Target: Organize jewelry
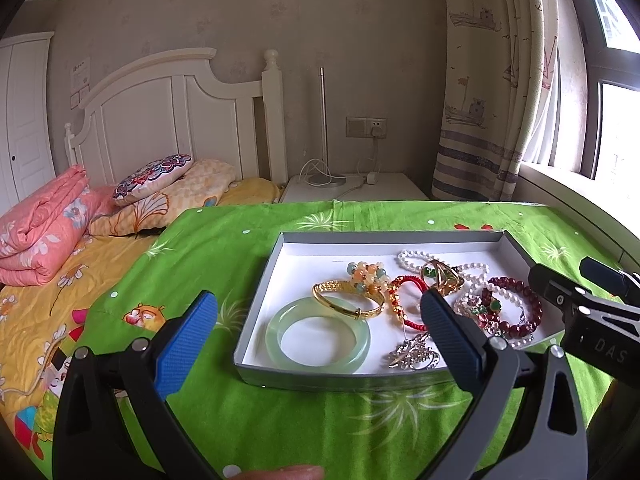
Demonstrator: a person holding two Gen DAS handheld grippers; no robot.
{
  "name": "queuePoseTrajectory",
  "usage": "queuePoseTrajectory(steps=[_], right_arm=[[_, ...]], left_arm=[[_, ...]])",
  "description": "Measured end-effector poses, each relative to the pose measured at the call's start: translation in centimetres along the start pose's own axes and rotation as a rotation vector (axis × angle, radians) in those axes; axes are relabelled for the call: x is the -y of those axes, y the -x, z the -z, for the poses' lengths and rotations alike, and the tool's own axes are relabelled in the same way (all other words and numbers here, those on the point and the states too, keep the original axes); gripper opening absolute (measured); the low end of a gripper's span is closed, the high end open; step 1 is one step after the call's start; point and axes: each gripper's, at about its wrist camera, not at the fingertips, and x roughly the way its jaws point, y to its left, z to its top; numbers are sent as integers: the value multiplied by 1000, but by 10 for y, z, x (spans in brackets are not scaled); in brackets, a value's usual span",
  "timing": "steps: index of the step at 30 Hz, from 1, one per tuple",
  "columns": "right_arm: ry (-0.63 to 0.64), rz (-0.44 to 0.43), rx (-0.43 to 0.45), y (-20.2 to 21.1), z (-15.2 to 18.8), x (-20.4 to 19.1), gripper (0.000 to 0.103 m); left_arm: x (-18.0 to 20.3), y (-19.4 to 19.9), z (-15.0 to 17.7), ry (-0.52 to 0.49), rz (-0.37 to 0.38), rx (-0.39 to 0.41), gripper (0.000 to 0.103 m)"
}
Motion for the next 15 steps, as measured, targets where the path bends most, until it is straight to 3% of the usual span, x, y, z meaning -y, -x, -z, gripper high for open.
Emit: queuePoseTrajectory(steps=[13,15], right_arm=[[0,-2,-2,-1,0,0,86],[-3,-9,-11,-2,0,2,86]], left_arm=[[-9,1,1,59,-12,0,101],[-13,-1,0,63,4,-37,101]])
